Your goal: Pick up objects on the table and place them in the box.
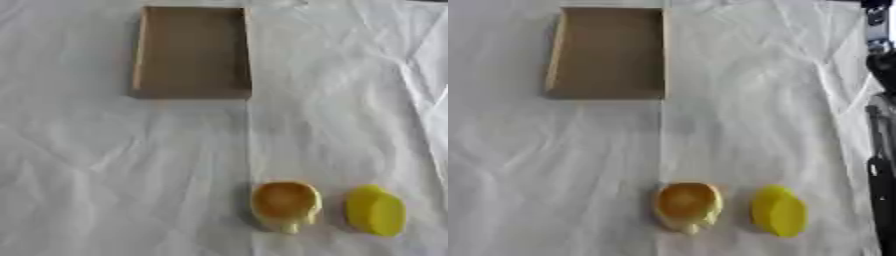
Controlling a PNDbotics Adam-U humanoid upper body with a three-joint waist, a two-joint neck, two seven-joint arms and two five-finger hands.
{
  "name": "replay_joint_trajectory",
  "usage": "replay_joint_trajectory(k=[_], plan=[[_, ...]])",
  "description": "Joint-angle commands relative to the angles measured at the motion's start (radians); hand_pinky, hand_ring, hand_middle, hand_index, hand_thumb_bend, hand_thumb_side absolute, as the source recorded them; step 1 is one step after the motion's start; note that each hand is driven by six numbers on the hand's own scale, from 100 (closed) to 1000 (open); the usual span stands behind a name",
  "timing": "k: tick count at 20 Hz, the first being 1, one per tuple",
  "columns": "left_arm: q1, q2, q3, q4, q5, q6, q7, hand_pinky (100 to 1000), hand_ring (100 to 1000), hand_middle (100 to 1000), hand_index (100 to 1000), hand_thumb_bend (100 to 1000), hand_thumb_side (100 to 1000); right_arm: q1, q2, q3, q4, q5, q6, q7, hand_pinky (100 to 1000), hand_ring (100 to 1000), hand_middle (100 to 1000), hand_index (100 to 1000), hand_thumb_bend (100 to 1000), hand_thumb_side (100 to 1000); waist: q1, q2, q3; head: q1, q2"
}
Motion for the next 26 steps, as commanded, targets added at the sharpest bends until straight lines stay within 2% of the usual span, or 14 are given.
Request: replay_joint_trajectory(k=[1, 4, 5, 8, 9, 11, 14, 18, 22, 26], plan=[[-0.007, 0.026, 0.001, -0.016, -0.001, 0.001, -0.003, 863, 855, 803, 860, 218, 535, -0.007, -0.018, -0.005, -0.019, -0.005, 0.0, 0.001, 942, 879, 676, 875, 100, 587, 0.004, -0.02, 0.001, 0.004, -0.005], [-0.008, 0.027, 0.004, -0.016, -0.001, -0.001, 0.001, 864, 855, 803, 861, 222, 531, -0.017, -0.024, -0.011, -0.019, -0.016, 0.007, -0.015, 944, 887, 690, 881, 100, 594, 0.006, -0.022, 0.0, 0.012, -0.004], [-0.006, 0.028, 0.006, -0.016, -0.002, -0.001, 0.004, 864, 856, 804, 861, 225, 530, -0.017, -0.036, -0.012, -0.019, -0.021, 0.007, -0.022, 940, 897, 704, 889, 100, 635, 0.006, -0.024, -0.001, 0.018, 0.0], [0.012, 0.044, 0.008, -0.016, -0.009, -0.004, 0.009, 863, 856, 804, 861, 221, 530, 0.014, -0.113, -0.008, -0.019, -0.025, -0.016, -0.036, 931, 906, 730, 898, 100, 548, -0.001, -0.034, -0.007, 0.024, 0.01], [0.021, 0.05, 0.008, -0.016, -0.012, -0.005, 0.009, 863, 856, 804, 861, 216, 533, 0.035, -0.145, -0.005, -0.019, -0.019, -0.033, -0.038, 925, 911, 744, 902, 100, 489, -0.003, -0.037, -0.009, 0.027, 0.012], [0.046, 0.063, 0.007, -0.016, -0.021, -0.005, 0.008, 864, 858, 805, 861, 204, 541, 0.105, -0.227, 0.006, -0.019, 0.014, -0.078, -0.04, 919, 927, 764, 907, 100, 439, -0.009, -0.043, -0.016, 0.035, 0.018], [0.084, 0.08, 0.008, -0.016, -0.036, -0.006, 0.006, 864, 858, 806, 862, 195, 546, 0.225, -0.335, 0.028, -0.019, 0.074, -0.144, -0.058, 917, 942, 783, 913, 100, 413, -0.012, -0.051, -0.026, 0.047, 0.028], [0.127, 0.096, 0.015, -0.016, -0.055, -0.011, 0.014, 864, 859, 806, 862, 185, 550, 0.356, -0.445, 0.041, -0.019, 0.166, -0.215, -0.117, 910, 952, 808, 918, 100, 380, -0.01, -0.057, -0.042, 0.068, 0.037], [0.161, 0.101, 0.021, -0.016, -0.07, -0.013, 0.023, 864, 860, 807, 862, 177, 556, 0.46, -0.523, 0.053, -0.019, 0.272, -0.272, -0.188, 906, 953, 817, 920, 100, 409, -0.006, -0.058, -0.058, 0.074, 0.043], [0.185, 0.105, 0.025, -0.016, -0.083, -0.015, 0.029, 864, 861, 807, 862, 169, 559, 0.55, -0.567, 0.067, -0.019, 0.399, -0.316, -0.233, 899, 954, 831, 923, 100, 431, -0.002, -0.058, -0.07, 0.077, 0.045]])
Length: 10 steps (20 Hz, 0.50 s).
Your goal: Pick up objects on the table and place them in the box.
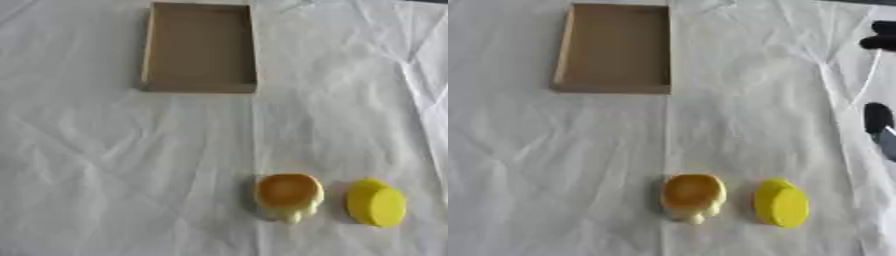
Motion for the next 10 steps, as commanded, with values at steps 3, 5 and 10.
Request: replay_joint_trajectory(k=[3, 5, 10], plan=[[0.016, 0.038, 0.013, -0.016, -0.021, -0.003, 0.01, 864, 861, 808, 862, 166, 561, 0.069, -0.069, 0.004, -0.017, 0.163, -0.059, -0.079, 895, 953, 835, 923, 100, 431, 0.008, -0.024, -0.01, 0.011, 0.008], [0.022, 0.039, 0.013, -0.016, -0.025, -0.003, 0.01, 864, 862, 808, 862, 164, 563, 0.09, -0.073, 0.009, -0.017, 0.223, -0.073, -0.108, 893, 952, 838, 922, 100, 438, 0.009, -0.025, -0.013, 0.013, 0.006], [0.026, 0.036, 0.008, -0.016, -0.027, 0.0, 0.006, 864, 862, 809, 863, 160, 567, 0.098, -0.081, 0.044, -0.017, 0.332, -0.093, -0.153, 896, 954, 840, 924, 100, 477, 0.011, -0.024, -0.014, 0.009, 0.0]])
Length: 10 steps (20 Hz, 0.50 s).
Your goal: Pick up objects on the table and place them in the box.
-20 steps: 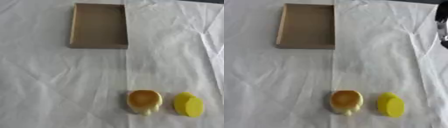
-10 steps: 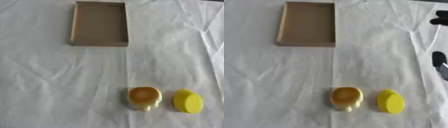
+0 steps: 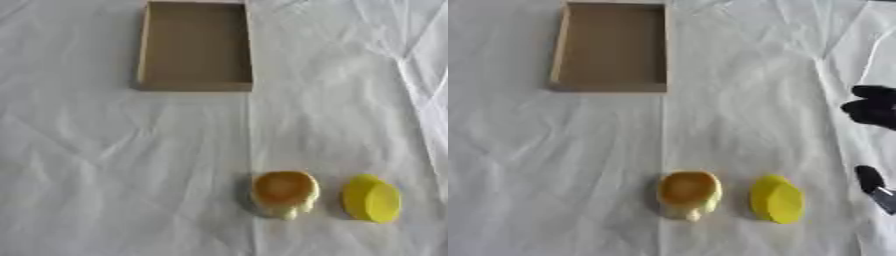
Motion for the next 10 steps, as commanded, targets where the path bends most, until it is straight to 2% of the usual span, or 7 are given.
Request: replay_joint_trajectory(k=[1, 10], plan=[[-0.003, 0.032, 0.007, -0.016, -0.004, 0.001, -0.001, 864, 862, 809, 863, 160, 567, -0.004, -0.045, 0.014, -0.016, 0.056, -0.009, -0.026, 896, 954, 840, 924, 100, 478, 0.005, -0.023, 0.0, -0.002, -0.007], [-0.005, 0.029, -0.003, -0.016, 0.004, 0.003, -0.014, 864, 864, 811, 862, 154, 574, -0.042, -0.09, 0.076, -0.016, 0.076, -0.011, -0.007, 909, 965, 843, 932, 100, 535, 0.005, -0.024, 0.007, -0.011, -0.012]])
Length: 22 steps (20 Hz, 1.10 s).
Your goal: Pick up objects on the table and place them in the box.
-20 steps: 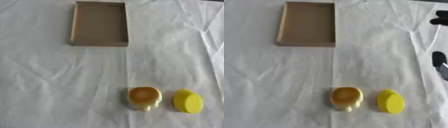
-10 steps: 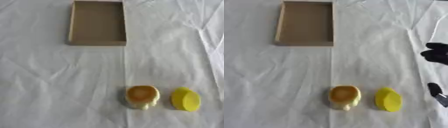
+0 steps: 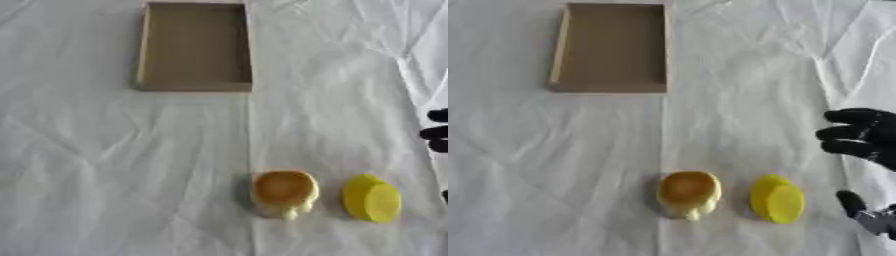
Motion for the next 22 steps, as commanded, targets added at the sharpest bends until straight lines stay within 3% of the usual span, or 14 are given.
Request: replay_joint_trajectory(k=[1, 14, 22], plan=[[-0.004, 0.028, 0.001, -0.016, 0.003, 0.001, -0.007, 864, 864, 811, 863, 153, 574, -0.007, -0.048, 0.01, -0.016, 0.005, -0.001, 0.016, 910, 967, 844, 934, 100, 542, 0.002, -0.025, 0.002, -0.003, -0.011], [0.006, 0.019, -0.004, -0.016, 0.009, 0.008, -0.021, 865, 866, 813, 863, 142, 587, -0.02, -0.072, 0.062, -0.016, 0.01, 0.052, 0.138, 926, 999, 861, 953, 100, 517, 0.0, -0.027, 0.0, -0.004, -0.011], [0.01, 0.008, -0.001, -0.016, 0.01, 0.013, -0.022, 865, 868, 814, 864, 136, 594, -0.049, -0.073, 0.081, -0.016, -0.041, 0.078, 0.175, 932, 1000, 860, 954, 100, 487, 0.004, -0.027, 0.001, -0.036, -0.009]])
